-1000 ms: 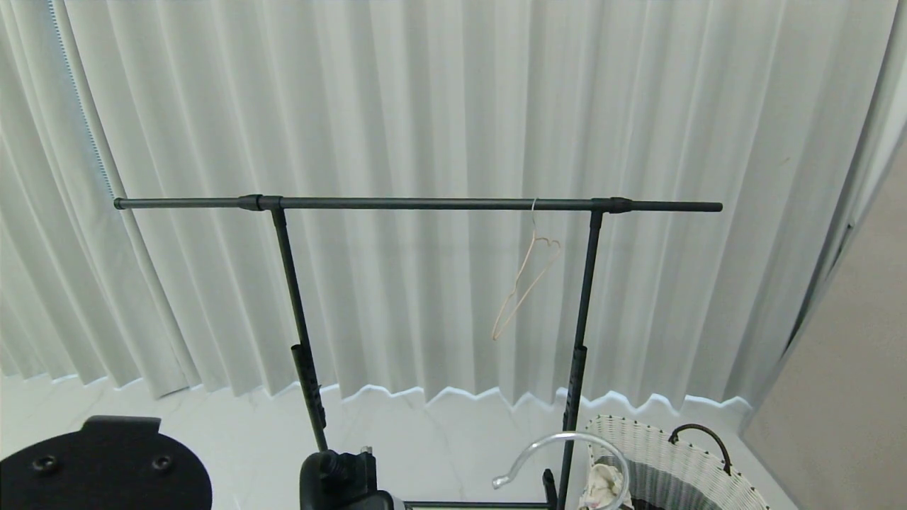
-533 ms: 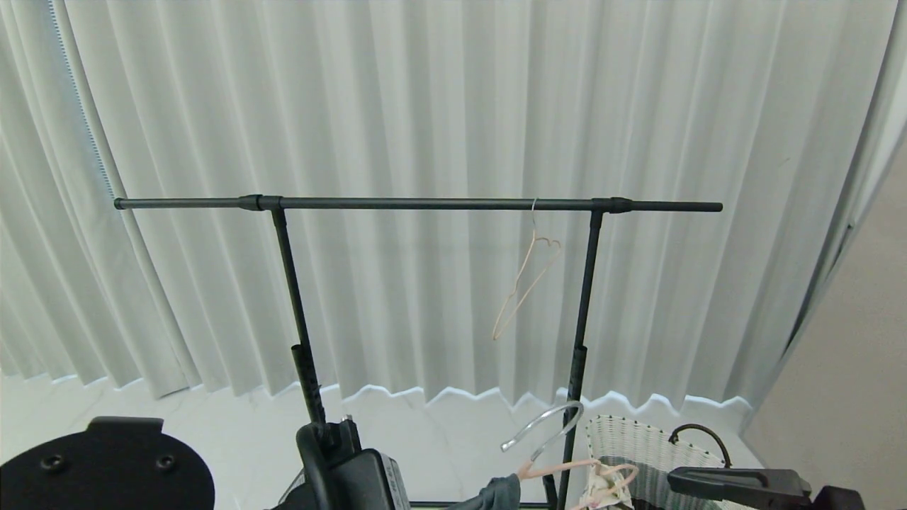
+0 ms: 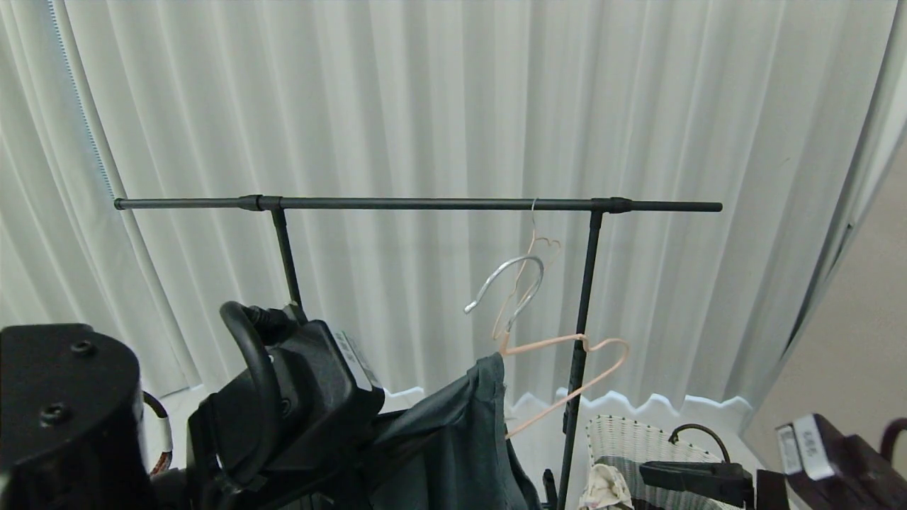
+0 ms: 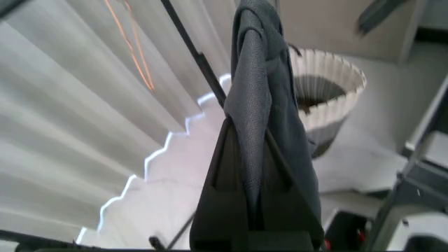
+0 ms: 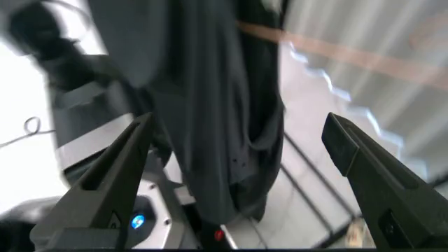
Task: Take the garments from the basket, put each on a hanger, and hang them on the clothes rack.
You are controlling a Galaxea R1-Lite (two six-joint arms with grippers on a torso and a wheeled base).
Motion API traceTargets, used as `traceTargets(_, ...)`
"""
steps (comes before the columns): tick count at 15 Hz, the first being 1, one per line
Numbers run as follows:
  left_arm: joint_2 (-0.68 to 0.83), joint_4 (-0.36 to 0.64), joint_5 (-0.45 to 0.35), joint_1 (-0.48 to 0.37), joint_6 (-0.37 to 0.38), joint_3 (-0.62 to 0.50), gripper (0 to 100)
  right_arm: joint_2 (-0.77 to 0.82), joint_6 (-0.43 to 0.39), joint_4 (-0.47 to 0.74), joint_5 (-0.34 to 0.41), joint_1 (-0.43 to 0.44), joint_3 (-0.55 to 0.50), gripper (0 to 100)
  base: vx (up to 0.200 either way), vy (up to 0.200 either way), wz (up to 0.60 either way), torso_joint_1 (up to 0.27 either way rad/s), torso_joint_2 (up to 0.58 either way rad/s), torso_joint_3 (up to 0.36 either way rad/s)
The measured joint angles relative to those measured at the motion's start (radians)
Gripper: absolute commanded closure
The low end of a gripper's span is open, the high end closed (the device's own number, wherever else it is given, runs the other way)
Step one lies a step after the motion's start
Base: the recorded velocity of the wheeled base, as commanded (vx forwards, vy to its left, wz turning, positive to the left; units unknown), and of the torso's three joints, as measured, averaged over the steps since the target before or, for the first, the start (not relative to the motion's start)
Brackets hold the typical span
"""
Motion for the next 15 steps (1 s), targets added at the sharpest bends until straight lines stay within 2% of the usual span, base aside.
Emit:
traceTargets(5, -0.004, 0.000, 0.000, 0.000, 0.000, -0.049, 100, 0.250, 0.070, -0.002, -0.012, -0.144, -0.143, 0, 0.000, 0.000, 0.00, 0.000, 0.00, 0.000)
traceTargets(8, -0.004, 0.000, 0.000, 0.000, 0.000, -0.059, 100, 0.356, 0.106, -0.009, -0.069, -0.180, -0.213, 0, 0.000, 0.000, 0.00, 0.000, 0.00, 0.000)
traceTargets(15, -0.003, 0.000, -0.004, -0.001, 0.000, -0.069, 100, 0.433, 0.105, -0.020, -0.077, -0.079, -0.231, 0, 0.000, 0.000, 0.00, 0.000, 0.00, 0.000)
